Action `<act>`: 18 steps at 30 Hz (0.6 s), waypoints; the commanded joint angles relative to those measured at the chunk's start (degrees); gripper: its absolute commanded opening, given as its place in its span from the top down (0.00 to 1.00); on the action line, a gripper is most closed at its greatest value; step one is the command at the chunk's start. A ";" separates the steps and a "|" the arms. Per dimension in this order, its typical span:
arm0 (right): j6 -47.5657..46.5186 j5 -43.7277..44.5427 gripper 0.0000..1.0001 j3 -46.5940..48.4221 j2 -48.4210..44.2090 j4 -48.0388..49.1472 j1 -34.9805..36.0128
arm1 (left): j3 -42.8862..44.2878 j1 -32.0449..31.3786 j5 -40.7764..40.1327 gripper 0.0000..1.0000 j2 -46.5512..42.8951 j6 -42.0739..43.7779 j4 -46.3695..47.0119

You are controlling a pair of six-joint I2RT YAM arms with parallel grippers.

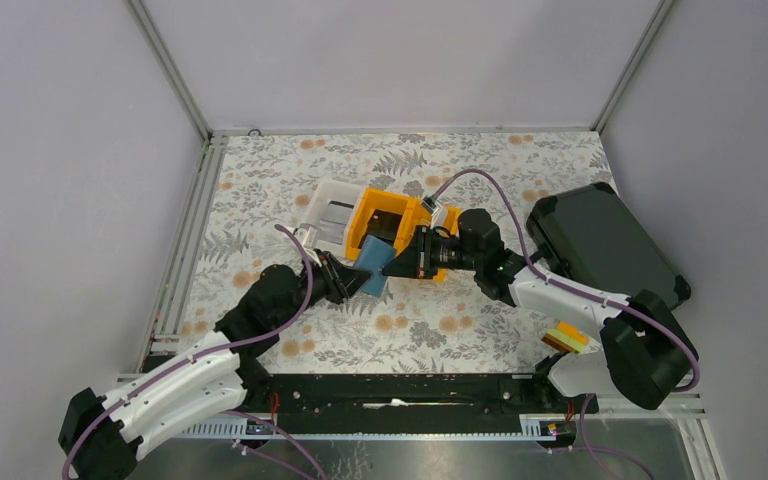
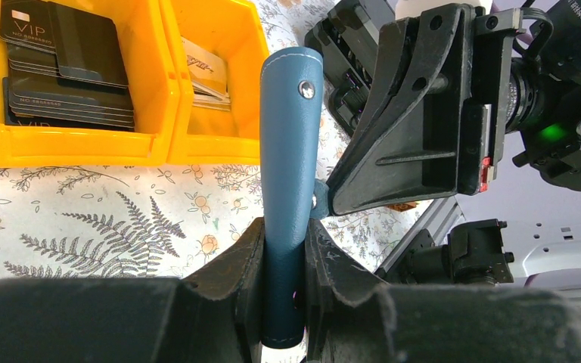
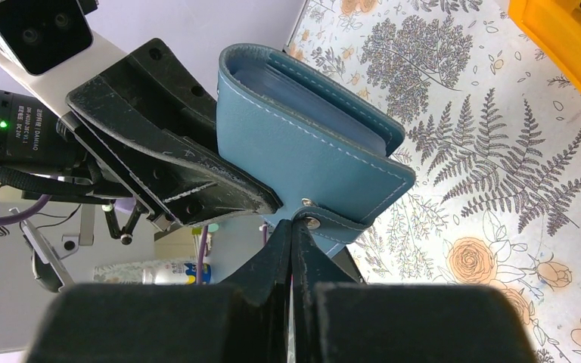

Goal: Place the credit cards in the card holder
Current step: Close the card holder at the center of the board.

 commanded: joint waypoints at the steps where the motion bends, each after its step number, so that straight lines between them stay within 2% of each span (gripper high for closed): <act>1: -0.31 -1.07 1.00 1.63 -2.65 6.58 1.30 | 1.69 -0.79 0.28 1.00 0.63 -0.26 -0.43; 18: -0.43 -0.43 1.00 0.42 -3.81 7.03 1.30 | 1.75 -0.79 -2.29 1.00 0.67 -3.07 -2.08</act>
